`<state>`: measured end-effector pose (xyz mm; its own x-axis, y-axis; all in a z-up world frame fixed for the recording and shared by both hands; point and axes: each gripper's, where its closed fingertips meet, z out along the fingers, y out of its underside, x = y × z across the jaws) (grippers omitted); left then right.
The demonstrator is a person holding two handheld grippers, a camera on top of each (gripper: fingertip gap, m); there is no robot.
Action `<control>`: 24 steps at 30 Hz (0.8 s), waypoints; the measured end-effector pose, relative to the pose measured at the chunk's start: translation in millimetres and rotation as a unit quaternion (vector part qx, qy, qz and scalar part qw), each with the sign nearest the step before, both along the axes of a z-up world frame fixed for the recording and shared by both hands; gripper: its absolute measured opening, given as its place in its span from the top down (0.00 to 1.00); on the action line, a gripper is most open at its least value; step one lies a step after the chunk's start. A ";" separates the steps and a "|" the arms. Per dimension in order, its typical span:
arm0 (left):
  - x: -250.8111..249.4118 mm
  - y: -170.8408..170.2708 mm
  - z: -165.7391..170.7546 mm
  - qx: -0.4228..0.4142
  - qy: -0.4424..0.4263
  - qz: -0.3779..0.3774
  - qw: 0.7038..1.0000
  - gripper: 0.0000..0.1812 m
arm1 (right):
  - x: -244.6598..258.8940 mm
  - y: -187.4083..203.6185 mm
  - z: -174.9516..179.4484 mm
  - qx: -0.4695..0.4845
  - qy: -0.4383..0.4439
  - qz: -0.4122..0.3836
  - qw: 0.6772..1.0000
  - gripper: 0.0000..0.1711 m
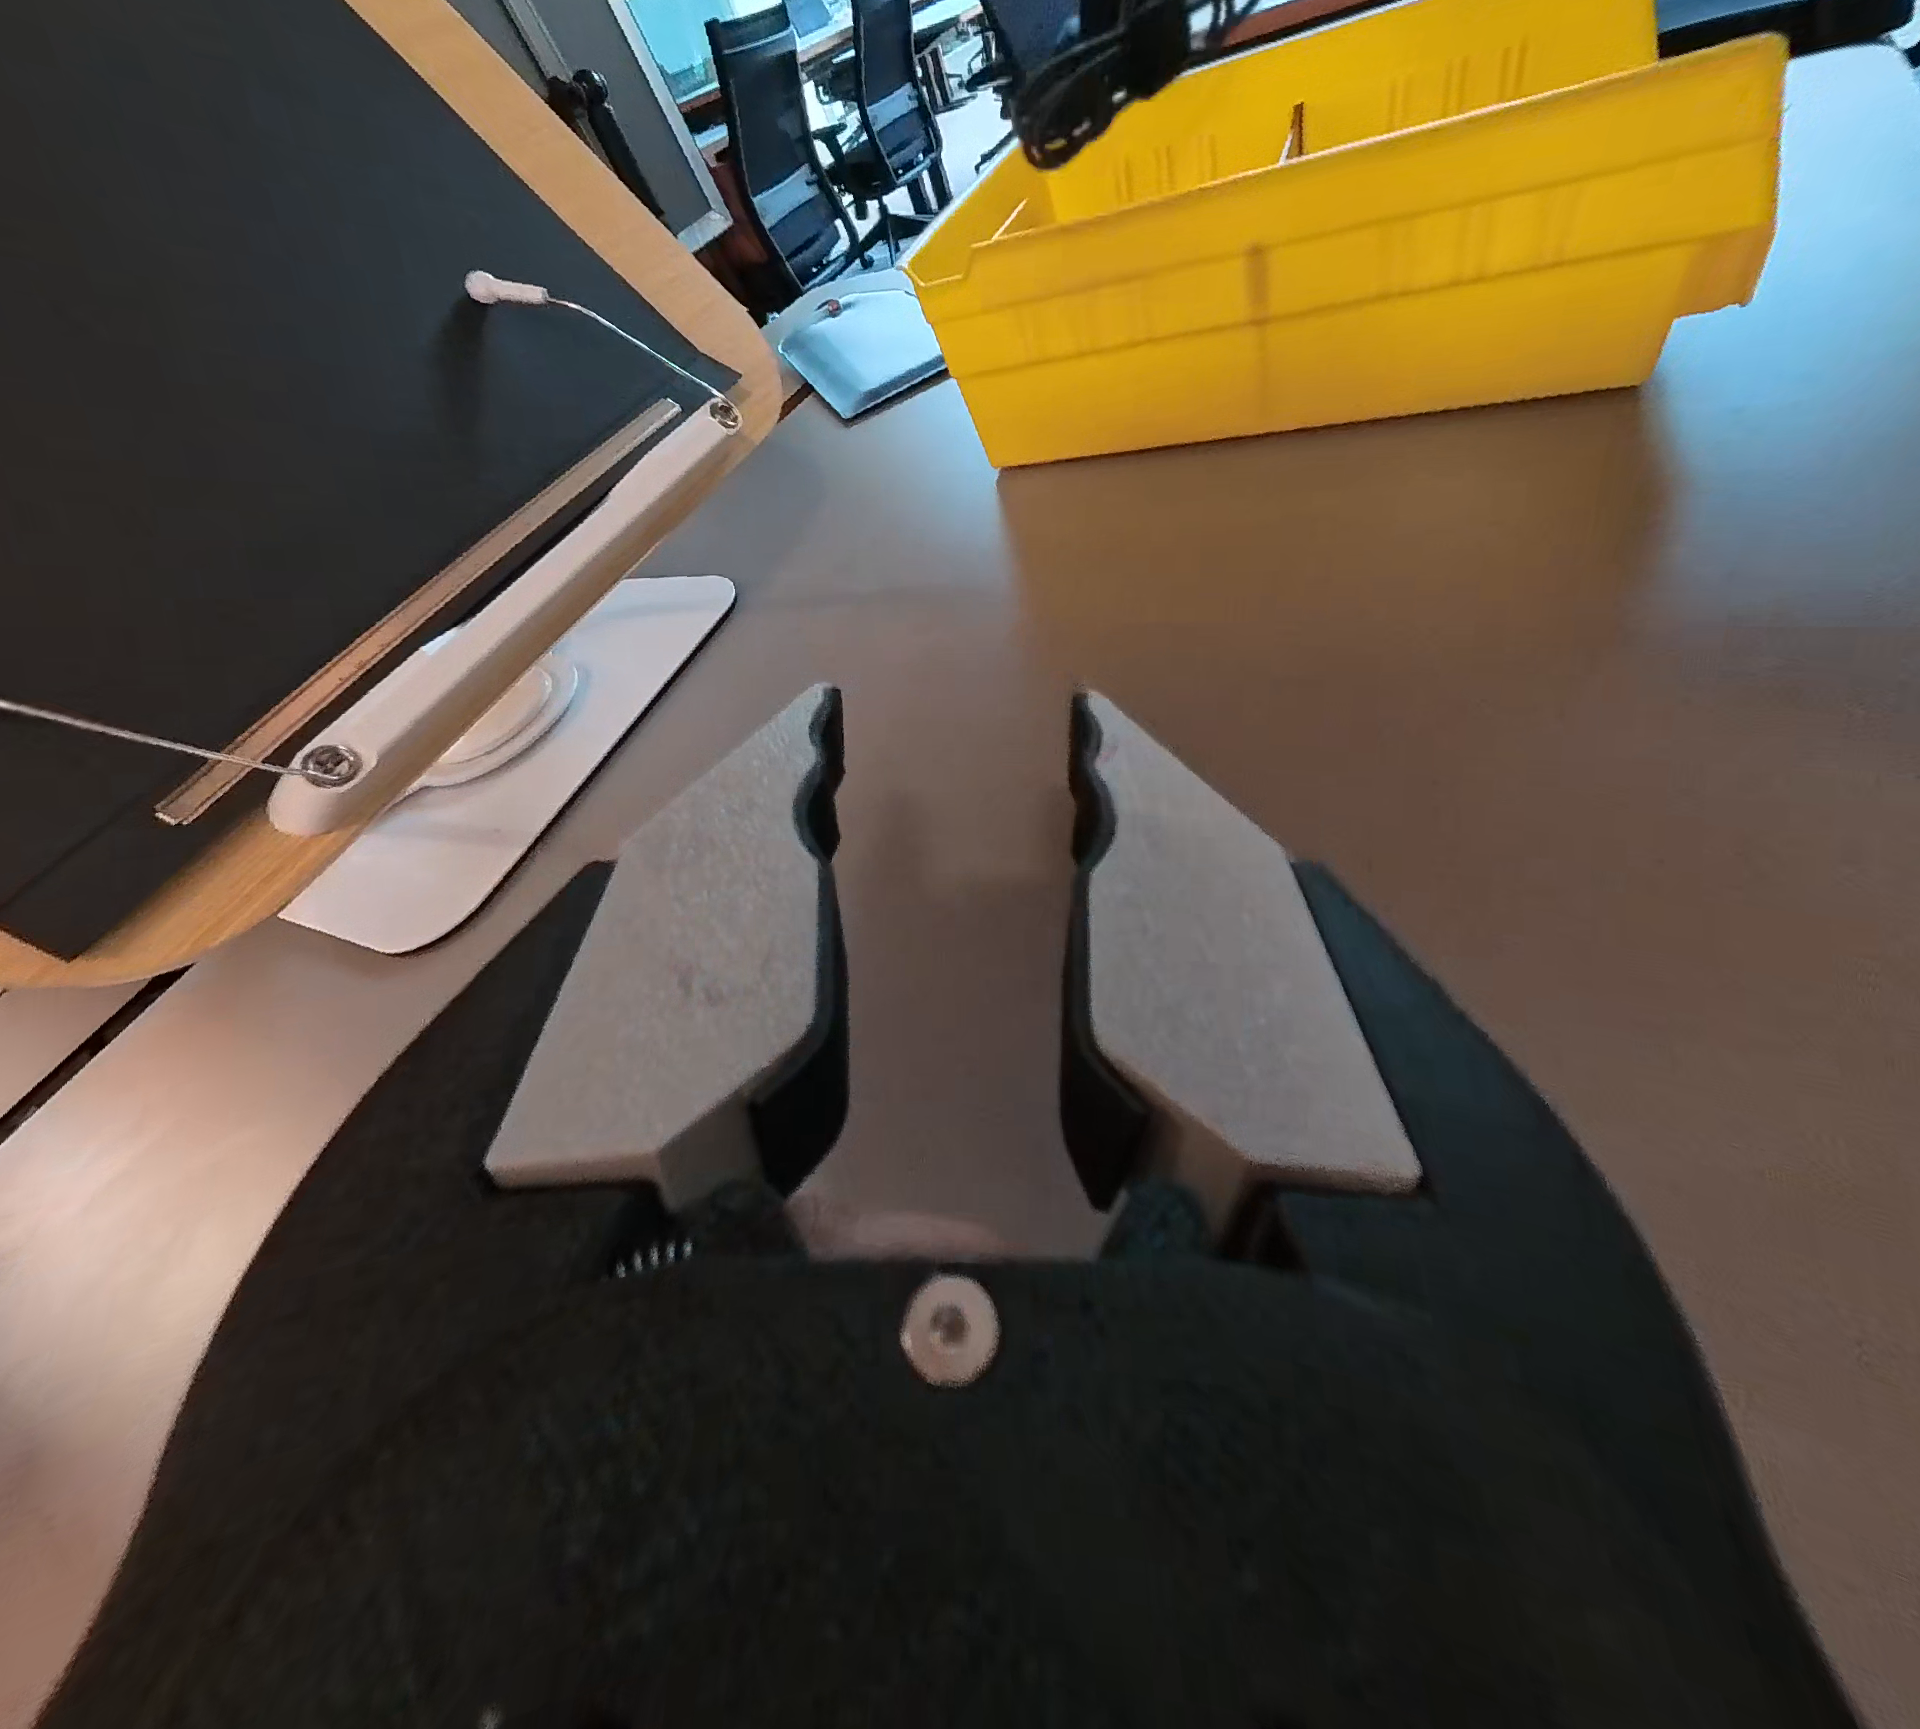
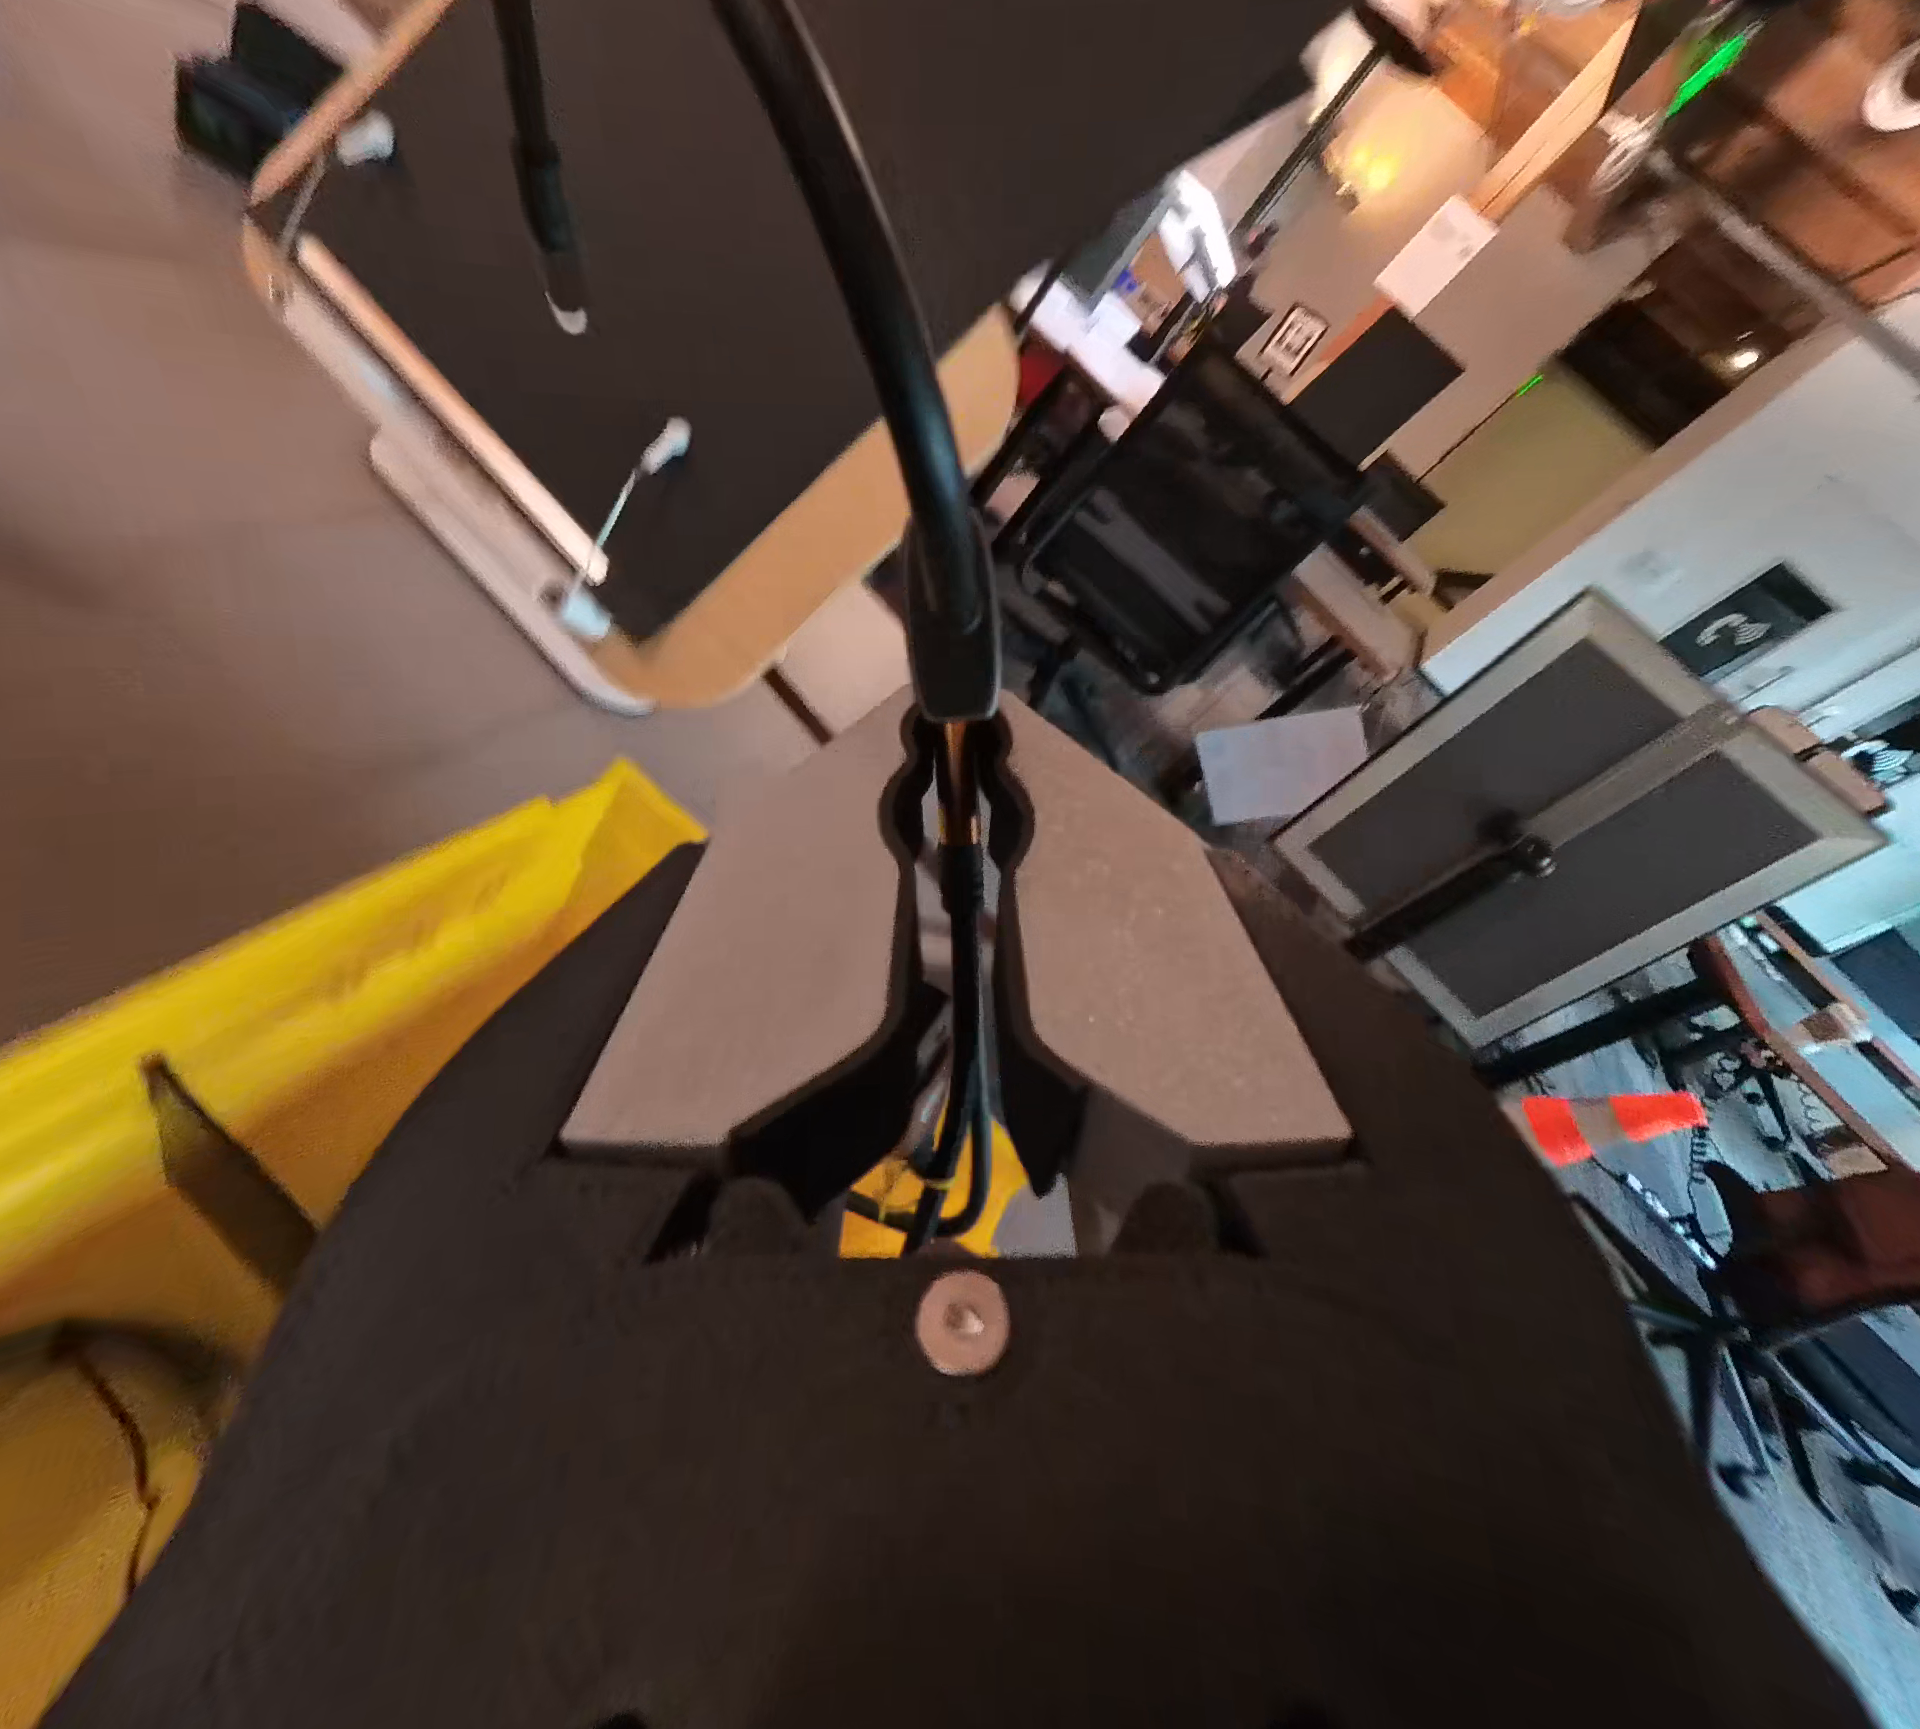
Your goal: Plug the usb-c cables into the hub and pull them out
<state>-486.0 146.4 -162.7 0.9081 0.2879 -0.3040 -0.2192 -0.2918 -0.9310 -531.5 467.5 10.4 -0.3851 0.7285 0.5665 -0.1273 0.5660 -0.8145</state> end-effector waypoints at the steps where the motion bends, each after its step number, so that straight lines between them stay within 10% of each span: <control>1: 0.1 0.3 -1.0 -0.003 0.001 0.000 1.000 0.77 | -2.2 4.8 -14.1 0.018 -0.021 -0.002 1.000 0.98; 7: 2.5 4.1 -6.9 -0.015 0.001 -0.005 1.000 0.77 | -10.1 48.5 -100.4 0.213 -0.157 -0.074 0.962 0.98; 14: 3.1 6.2 -15.6 -0.034 0.005 -0.007 0.999 0.77 | -7.4 68.1 -173.6 0.454 -0.289 -0.104 0.836 0.98; 24: 1.7 4.1 -16.4 -0.034 -0.001 -0.006 0.999 0.77 | -7.8 63.0 -213.8 0.401 -0.386 -0.118 0.823 0.96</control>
